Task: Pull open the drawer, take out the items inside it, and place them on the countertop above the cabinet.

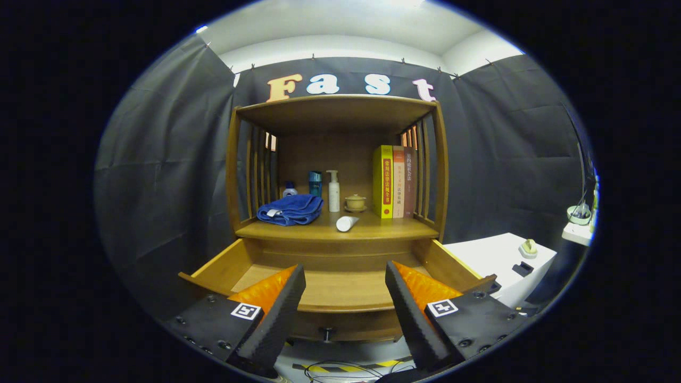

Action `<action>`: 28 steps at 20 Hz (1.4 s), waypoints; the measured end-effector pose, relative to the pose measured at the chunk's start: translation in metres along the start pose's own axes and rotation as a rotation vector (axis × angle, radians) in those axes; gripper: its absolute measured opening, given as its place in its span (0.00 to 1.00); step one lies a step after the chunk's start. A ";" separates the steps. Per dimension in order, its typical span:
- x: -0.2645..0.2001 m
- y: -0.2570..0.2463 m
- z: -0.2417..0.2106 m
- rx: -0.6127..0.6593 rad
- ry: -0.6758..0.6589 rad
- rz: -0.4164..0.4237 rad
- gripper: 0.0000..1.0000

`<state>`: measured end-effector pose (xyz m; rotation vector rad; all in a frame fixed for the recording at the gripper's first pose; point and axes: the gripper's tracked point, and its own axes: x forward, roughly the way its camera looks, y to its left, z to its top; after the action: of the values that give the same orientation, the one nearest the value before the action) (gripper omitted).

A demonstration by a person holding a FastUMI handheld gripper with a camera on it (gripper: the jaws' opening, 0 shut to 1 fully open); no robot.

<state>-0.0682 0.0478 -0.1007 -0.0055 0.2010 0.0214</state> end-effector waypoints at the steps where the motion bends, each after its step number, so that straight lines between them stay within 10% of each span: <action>1: 0.000 -0.002 -0.009 -0.002 0.011 -0.005 0.98; 10: 0.010 -0.002 -0.082 0.032 0.133 -0.006 0.98; 28: 0.055 0.005 -0.092 0.036 0.154 -0.029 0.99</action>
<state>-0.0324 0.0532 -0.2018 0.0263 0.3554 -0.0116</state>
